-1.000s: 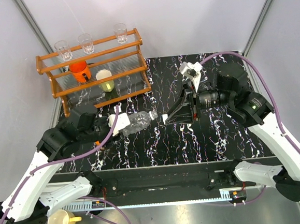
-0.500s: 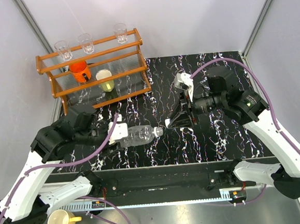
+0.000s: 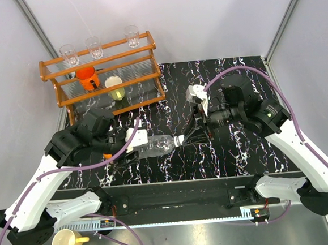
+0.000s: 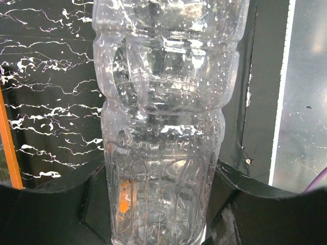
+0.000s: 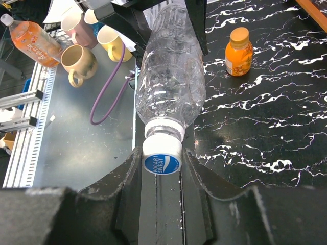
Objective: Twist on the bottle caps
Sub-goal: Screw the bottle cap onto the plastic bottle.
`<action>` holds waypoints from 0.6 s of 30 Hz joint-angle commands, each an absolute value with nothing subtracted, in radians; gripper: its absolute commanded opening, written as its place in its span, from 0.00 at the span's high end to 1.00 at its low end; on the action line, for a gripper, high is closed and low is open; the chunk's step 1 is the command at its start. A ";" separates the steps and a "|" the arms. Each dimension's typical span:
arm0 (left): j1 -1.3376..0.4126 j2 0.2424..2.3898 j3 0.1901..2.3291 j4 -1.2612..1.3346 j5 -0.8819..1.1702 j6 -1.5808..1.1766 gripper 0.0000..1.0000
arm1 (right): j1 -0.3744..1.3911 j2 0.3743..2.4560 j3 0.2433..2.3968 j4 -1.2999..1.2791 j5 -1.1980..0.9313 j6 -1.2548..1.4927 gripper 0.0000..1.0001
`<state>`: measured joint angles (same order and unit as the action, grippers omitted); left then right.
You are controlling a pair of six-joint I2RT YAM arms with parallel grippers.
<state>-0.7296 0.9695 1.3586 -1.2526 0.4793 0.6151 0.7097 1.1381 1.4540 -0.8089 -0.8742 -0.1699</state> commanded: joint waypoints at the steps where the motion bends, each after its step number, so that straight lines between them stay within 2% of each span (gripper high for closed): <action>1: -0.733 0.977 1.388 -1.167 0.474 0.574 0.85 | 0.721 1.101 1.479 -0.792 -0.879 -0.173 0.86; 18: -0.710 0.988 1.408 -1.132 0.514 0.520 0.88 | 0.721 1.045 1.344 -0.548 -0.959 -0.014 0.91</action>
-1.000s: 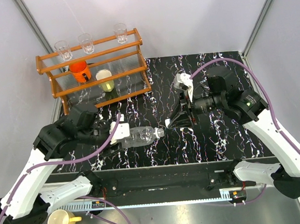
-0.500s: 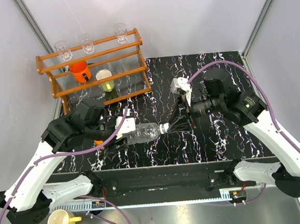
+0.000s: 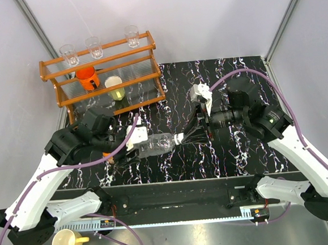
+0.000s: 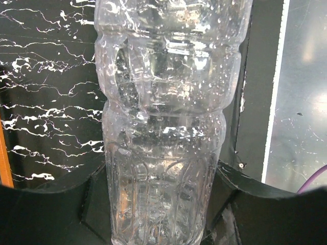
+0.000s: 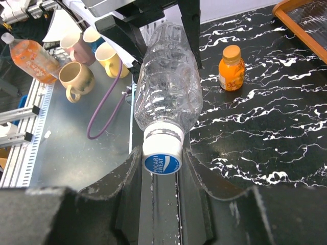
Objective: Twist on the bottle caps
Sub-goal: Screw the bottle cap onto the plastic bottle.
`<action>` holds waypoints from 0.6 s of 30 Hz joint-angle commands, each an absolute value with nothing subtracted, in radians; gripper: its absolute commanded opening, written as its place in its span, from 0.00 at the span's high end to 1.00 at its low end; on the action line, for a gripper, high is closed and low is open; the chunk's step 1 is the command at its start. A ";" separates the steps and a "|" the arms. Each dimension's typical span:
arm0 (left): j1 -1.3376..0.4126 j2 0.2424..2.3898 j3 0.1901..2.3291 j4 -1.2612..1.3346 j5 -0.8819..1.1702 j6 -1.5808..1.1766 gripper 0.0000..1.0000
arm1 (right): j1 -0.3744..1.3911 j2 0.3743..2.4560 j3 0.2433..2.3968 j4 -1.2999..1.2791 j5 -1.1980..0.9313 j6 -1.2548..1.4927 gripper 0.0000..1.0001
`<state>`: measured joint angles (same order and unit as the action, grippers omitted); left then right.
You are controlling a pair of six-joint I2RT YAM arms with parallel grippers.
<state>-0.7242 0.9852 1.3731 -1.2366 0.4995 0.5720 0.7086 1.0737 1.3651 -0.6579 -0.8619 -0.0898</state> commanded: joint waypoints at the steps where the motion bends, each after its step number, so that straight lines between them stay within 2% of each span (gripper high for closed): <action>1: -0.710 0.986 1.408 -1.131 0.512 0.519 0.88 | 0.719 1.042 1.332 -0.519 -0.962 -0.006 0.90; 10: -0.698 0.974 1.433 -1.100 0.528 0.482 0.91 | 0.719 0.993 1.235 -0.296 -1.003 0.166 0.92; 18: -0.709 1.008 1.451 -1.111 0.483 0.485 0.91 | 0.719 1.011 1.242 -0.284 -1.032 0.255 0.94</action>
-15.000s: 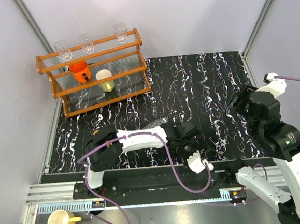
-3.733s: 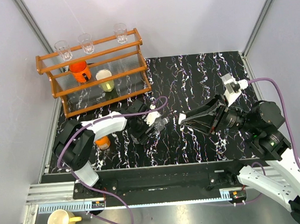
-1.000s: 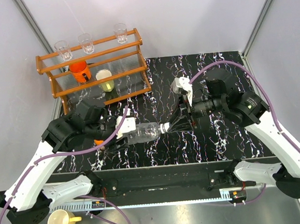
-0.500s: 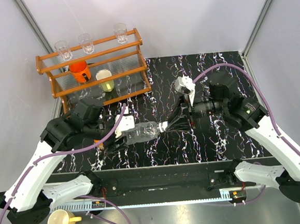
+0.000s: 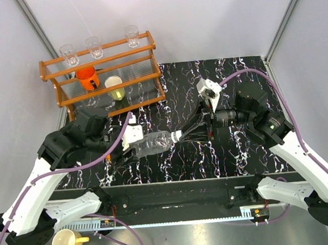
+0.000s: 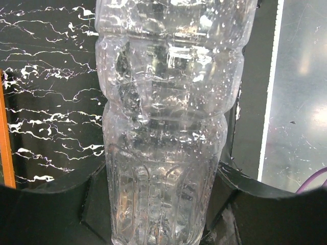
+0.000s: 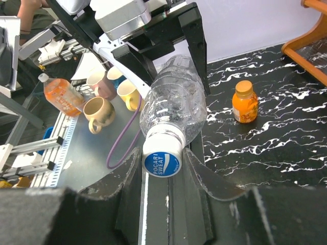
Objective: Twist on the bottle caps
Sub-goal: Screw the bottle cap onto the plastic bottle.
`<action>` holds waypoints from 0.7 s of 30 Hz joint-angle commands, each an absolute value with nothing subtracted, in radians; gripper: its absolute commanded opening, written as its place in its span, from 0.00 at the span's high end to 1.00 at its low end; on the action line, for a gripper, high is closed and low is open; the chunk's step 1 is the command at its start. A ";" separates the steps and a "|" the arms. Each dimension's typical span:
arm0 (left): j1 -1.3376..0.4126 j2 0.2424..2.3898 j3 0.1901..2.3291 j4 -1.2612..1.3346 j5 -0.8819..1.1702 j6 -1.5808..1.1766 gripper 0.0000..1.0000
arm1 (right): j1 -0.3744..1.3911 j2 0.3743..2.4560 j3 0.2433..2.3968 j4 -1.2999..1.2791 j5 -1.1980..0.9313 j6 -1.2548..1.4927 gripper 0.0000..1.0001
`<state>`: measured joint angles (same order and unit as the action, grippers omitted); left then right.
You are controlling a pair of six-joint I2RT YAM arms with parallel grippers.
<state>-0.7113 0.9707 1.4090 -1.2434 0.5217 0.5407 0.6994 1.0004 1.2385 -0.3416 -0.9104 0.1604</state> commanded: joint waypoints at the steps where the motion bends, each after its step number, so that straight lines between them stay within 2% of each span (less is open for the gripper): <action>1: -0.716 1.009 1.451 -1.106 0.465 0.486 0.91 | 0.721 1.014 1.247 -0.285 -1.034 0.264 0.94; 7: -0.753 1.035 1.474 -1.100 0.364 0.497 0.91 | 0.719 1.063 1.307 -0.394 -1.017 0.261 0.95; 21: -0.758 1.020 1.450 -1.057 0.229 0.450 0.92 | 0.721 1.092 1.342 -0.581 -0.808 0.227 0.98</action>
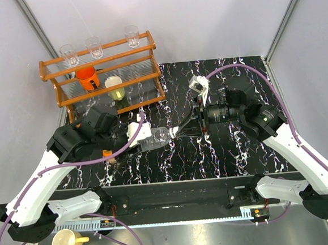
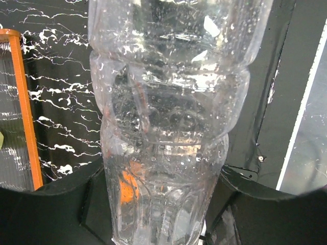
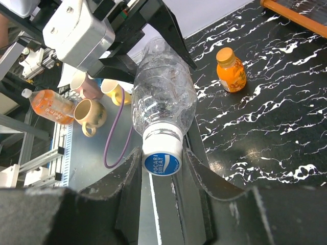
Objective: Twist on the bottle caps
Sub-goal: Screw the bottle cap onto the plastic bottle.
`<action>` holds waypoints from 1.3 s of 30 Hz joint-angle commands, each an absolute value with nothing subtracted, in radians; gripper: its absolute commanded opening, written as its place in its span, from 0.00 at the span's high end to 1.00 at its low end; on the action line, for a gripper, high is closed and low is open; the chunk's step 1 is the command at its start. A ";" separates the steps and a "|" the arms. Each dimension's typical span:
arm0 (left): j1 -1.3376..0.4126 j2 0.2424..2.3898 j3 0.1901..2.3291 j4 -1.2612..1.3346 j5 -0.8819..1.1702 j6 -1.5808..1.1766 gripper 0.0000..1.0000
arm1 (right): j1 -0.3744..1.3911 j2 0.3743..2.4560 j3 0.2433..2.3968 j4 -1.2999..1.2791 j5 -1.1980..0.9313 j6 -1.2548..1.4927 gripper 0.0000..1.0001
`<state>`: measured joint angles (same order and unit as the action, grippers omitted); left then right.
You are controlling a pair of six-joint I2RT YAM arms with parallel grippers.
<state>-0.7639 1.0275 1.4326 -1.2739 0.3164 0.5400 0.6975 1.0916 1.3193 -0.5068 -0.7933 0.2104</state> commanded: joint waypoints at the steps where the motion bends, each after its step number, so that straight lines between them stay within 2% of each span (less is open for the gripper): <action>1: -0.756 1.014 1.450 -1.057 0.227 0.448 0.92 | 0.721 1.086 1.339 -0.575 -0.808 0.244 0.98; 14: -0.756 1.014 1.476 -1.005 0.146 0.446 0.92 | 0.727 1.083 1.207 -0.319 -0.868 0.557 0.98; 33: -0.775 0.989 1.434 -0.982 -0.021 0.517 0.92 | 0.733 1.094 1.161 -0.390 -0.796 0.882 1.00; 37: -0.776 0.983 1.425 -0.980 -0.023 0.522 0.92 | 0.732 1.078 1.135 -0.302 -0.836 0.969 0.99; 39: -0.775 0.982 1.425 -0.979 -0.025 0.523 0.92 | 0.733 1.080 1.140 -0.308 -0.839 0.989 0.95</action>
<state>-0.7868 0.9878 1.4105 -1.2610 0.0937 0.6056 0.6971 1.0985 1.1500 -0.2882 -0.7090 0.8749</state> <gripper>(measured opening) 0.590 0.377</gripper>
